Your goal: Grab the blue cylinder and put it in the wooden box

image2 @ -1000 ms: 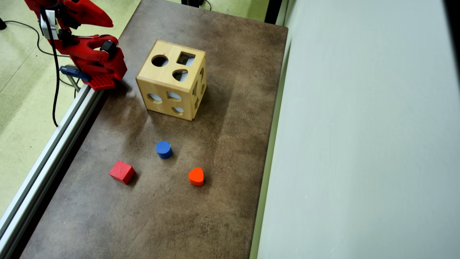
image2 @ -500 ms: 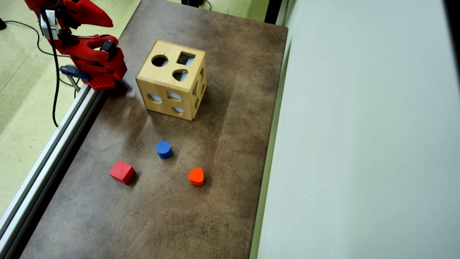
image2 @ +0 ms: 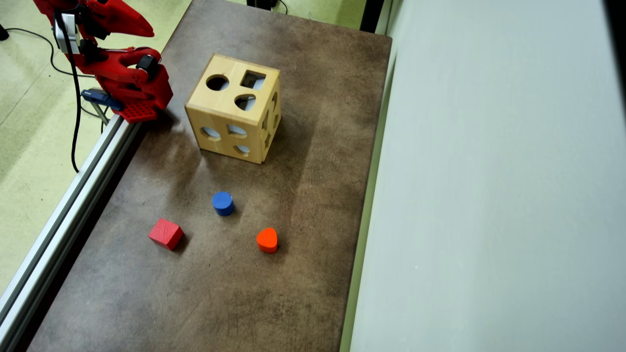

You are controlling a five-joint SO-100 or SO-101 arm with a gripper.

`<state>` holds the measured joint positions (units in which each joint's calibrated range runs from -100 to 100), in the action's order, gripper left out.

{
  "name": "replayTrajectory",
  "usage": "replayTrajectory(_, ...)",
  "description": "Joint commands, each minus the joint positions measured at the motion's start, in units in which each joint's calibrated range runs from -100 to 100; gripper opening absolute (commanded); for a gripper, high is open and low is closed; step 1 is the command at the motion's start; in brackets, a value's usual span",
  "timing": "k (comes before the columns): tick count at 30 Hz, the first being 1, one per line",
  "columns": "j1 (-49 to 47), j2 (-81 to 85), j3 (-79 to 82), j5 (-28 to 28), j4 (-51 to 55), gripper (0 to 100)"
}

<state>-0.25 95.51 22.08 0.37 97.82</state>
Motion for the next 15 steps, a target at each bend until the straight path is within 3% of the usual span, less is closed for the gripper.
replayTrajectory(1,-0.34,-0.01,-0.52,0.05,0.41,4)
replayTrajectory(6,0.25,-4.68,-0.34,0.10,0.33,4)
replayTrajectory(15,1.44,-30.50,-1.15,0.15,0.25,4)
